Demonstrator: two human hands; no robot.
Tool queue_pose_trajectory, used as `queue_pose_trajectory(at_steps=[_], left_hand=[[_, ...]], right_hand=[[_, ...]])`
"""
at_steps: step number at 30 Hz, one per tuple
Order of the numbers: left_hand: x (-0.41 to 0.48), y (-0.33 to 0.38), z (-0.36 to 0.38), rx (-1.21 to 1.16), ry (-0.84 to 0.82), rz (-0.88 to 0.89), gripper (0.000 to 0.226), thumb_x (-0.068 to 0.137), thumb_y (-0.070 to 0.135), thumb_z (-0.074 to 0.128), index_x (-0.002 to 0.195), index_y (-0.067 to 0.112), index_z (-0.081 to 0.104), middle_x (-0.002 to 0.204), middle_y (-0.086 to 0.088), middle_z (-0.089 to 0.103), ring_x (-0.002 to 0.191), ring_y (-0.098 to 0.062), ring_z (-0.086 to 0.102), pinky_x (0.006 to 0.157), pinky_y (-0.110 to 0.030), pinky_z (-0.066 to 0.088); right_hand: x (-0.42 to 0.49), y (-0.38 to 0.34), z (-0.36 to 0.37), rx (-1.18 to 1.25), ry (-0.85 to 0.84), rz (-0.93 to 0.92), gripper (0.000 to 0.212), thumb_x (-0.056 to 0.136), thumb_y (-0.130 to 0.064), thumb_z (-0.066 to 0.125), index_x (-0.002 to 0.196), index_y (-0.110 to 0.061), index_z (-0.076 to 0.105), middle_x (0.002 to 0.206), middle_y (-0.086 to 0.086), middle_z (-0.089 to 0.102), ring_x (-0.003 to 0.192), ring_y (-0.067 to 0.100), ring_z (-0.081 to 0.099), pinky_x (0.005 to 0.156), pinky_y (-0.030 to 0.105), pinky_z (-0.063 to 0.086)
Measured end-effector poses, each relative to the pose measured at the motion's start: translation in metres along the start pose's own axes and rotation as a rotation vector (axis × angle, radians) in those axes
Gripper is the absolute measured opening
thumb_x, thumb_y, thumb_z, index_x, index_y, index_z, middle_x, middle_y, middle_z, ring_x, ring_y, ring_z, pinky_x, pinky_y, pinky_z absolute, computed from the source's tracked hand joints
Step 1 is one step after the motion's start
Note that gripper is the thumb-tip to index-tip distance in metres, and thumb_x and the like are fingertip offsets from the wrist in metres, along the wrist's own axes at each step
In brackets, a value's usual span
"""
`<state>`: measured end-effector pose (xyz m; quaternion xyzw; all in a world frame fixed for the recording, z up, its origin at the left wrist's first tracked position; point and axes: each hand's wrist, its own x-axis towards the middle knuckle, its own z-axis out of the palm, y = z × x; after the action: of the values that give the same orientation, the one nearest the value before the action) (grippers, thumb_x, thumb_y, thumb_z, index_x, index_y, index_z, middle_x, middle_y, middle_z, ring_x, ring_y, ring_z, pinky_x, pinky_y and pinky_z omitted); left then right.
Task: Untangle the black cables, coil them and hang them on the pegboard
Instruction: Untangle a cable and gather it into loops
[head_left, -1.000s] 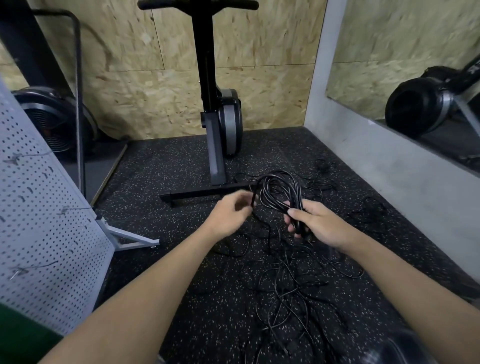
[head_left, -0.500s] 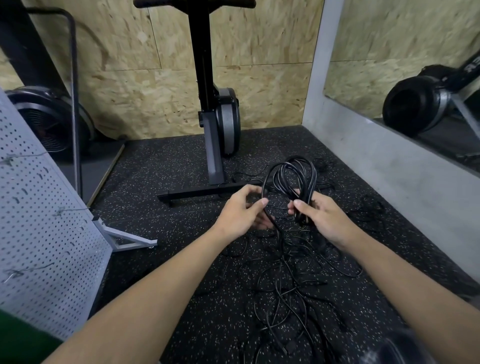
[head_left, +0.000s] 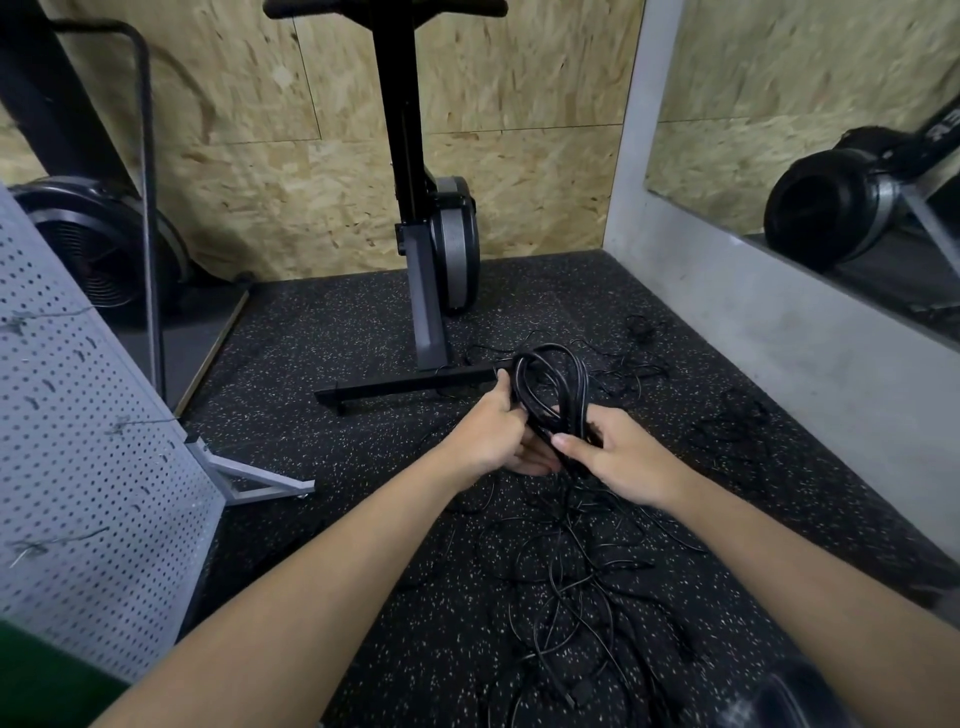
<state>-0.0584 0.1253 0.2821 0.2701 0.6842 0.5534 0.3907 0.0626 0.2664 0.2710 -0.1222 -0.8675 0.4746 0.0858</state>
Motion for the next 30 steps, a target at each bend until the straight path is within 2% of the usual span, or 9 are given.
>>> queue_pose_trajectory(at_steps=[3,7,11,14,19,22,24,27,30], left_hand=[[0.0,0.0,-0.003,0.02,0.011,0.018,0.062,0.115,0.025,0.033,0.166,0.032,-0.001,0.094,-0.025,0.077,0.086,-0.036,0.078,0.074,-0.04,0.066],[0.001,-0.001,-0.004,0.019,0.131,0.086,0.059,0.112,0.023,0.046,0.165,0.03,0.023,0.09,-0.021,0.078,0.082,-0.035,0.078,0.077,-0.045,0.066],[0.003,-0.005,-0.004,-0.084,0.244,0.104,0.052,0.105,0.02,0.061,0.155,0.025,0.046,0.089,-0.017,0.079,0.081,-0.035,0.079,0.079,-0.046,0.065],[0.004,-0.003,-0.004,-0.163,0.26,0.058,0.042,0.103,0.013,0.065,0.145,0.014,0.058,0.089,-0.02,0.077,0.082,-0.037,0.078,0.076,-0.041,0.065],[0.0,0.0,-0.005,-0.175,0.223,-0.007,0.048,0.105,0.007,0.059,0.15,0.002,0.044,0.091,-0.025,0.077,0.079,-0.032,0.079,0.064,-0.03,0.063],[-0.002,0.004,-0.007,-0.116,0.198,0.047,0.056,0.107,0.012,0.058,0.157,0.006,0.033,0.087,-0.02,0.078,0.078,-0.031,0.078,0.062,-0.029,0.063],[-0.004,0.005,-0.005,-0.028,0.227,0.102,0.052,0.106,0.016,0.059,0.153,0.012,0.039,0.083,-0.018,0.078,0.072,-0.03,0.077,0.059,-0.031,0.06],[-0.003,-0.006,-0.001,-0.011,0.275,0.091,0.031,0.105,0.016,0.051,0.136,0.016,0.05,0.089,-0.012,0.079,0.079,-0.026,0.075,0.072,-0.041,0.059],[0.005,-0.03,-0.003,0.226,0.199,0.058,0.041,0.102,0.005,0.051,0.139,0.021,0.044,0.12,-0.004,0.071,0.099,-0.018,0.069,0.089,-0.047,0.058]], right_hand=[[0.001,0.001,0.0,0.068,0.033,0.045,0.018,0.101,-0.021,0.066,0.118,-0.025,0.071,0.112,-0.008,0.076,0.109,0.006,0.068,0.105,0.037,0.051],[0.001,0.002,-0.001,0.244,0.053,0.113,0.017,0.101,-0.023,0.067,0.115,-0.023,0.076,0.111,-0.006,0.078,0.109,0.014,0.072,0.106,0.048,0.052],[0.003,0.003,-0.001,0.329,0.056,0.137,0.018,0.102,-0.019,0.066,0.116,-0.019,0.076,0.113,0.0,0.079,0.111,0.02,0.072,0.108,0.051,0.051],[0.003,0.004,-0.001,0.264,0.049,0.143,0.02,0.102,-0.024,0.066,0.12,-0.023,0.074,0.115,-0.004,0.078,0.112,0.015,0.071,0.109,0.047,0.05],[0.0,0.001,-0.002,0.08,-0.01,0.112,0.021,0.104,-0.029,0.062,0.124,-0.027,0.069,0.116,-0.011,0.075,0.11,0.002,0.068,0.103,0.031,0.05],[-0.001,-0.001,-0.006,0.118,0.0,0.112,0.017,0.104,-0.025,0.062,0.12,-0.024,0.07,0.108,-0.006,0.078,0.1,0.004,0.073,0.09,0.025,0.053],[-0.001,-0.002,-0.008,0.15,0.016,0.119,0.016,0.104,-0.023,0.062,0.117,-0.021,0.07,0.104,-0.004,0.079,0.097,0.005,0.074,0.086,0.025,0.054],[0.0,-0.004,-0.01,0.204,0.038,0.098,0.015,0.104,-0.021,0.061,0.109,-0.01,0.071,0.099,0.005,0.078,0.094,0.013,0.075,0.088,0.033,0.057],[-0.001,-0.008,-0.015,0.346,0.071,0.078,0.02,0.105,-0.019,0.059,0.101,-0.002,0.069,0.094,0.012,0.076,0.09,0.021,0.072,0.09,0.042,0.058]])
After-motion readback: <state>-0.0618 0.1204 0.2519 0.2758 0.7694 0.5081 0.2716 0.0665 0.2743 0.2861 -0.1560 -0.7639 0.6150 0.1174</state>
